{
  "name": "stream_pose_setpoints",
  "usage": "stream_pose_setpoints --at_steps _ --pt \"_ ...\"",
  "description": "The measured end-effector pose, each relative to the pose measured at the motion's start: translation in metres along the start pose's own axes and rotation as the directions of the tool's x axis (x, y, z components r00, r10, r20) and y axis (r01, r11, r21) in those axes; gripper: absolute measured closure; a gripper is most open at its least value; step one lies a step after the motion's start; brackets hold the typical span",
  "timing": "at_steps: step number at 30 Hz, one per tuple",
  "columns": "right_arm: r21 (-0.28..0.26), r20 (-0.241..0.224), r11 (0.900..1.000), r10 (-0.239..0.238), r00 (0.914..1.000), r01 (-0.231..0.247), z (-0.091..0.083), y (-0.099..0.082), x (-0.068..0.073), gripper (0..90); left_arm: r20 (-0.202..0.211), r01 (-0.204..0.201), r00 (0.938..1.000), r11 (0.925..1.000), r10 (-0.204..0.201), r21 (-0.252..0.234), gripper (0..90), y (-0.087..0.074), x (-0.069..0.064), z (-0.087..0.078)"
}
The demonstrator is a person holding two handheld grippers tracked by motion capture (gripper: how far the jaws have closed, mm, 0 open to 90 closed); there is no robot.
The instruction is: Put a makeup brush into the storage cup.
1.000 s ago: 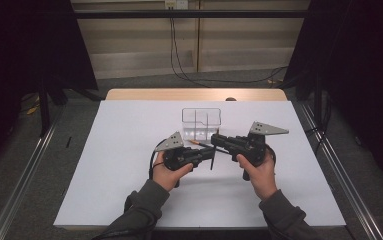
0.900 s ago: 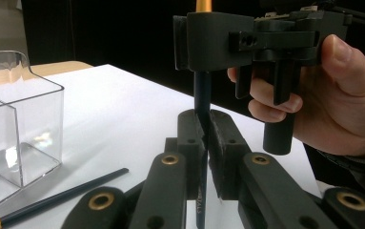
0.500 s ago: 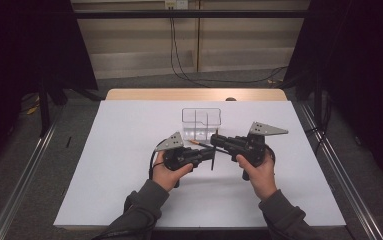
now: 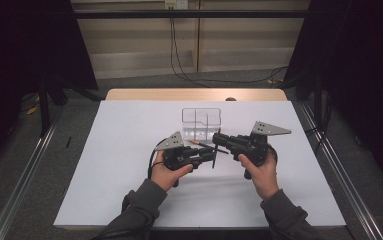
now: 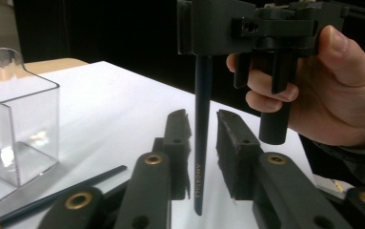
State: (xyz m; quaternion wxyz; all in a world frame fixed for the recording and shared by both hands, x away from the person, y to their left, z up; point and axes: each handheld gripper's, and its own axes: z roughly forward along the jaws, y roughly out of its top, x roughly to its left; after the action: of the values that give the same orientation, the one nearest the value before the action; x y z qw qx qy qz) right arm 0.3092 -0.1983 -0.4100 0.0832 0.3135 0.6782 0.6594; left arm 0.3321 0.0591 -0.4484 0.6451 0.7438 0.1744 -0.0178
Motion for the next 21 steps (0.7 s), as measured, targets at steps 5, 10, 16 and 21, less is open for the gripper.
stream_pose_setpoints --at_steps 5,10,16,21 --pt "0.001 0.001 1.0000 -0.004 1.0000 0.004 -0.0018 0.0003 -0.0006 83.7 0.003 0.000 1.0000 1.0000 0.000 -0.009 68.6 0.0015 0.0002 -0.0015" --pt "0.003 0.001 1.0000 -0.003 1.0000 0.003 -0.0024 0.0008 -0.0001 83.7 0.015 -0.010 0.9998 0.9999 0.011 -0.004 55.9 0.0014 0.0006 -0.0005" --pt "-0.002 -0.002 1.0000 -0.005 1.0000 0.005 -0.0023 0.0011 -0.0005 83.7 0.004 -0.052 0.9986 0.9986 0.052 -0.007 38.1 0.0038 -0.0003 0.0017" --pt "-0.003 0.000 0.9999 -0.012 0.9999 0.012 -0.0027 0.0017 -0.0006 83.7 -0.011 -0.081 0.9967 0.9967 0.081 -0.006 27.0 0.0057 0.0016 0.0007"
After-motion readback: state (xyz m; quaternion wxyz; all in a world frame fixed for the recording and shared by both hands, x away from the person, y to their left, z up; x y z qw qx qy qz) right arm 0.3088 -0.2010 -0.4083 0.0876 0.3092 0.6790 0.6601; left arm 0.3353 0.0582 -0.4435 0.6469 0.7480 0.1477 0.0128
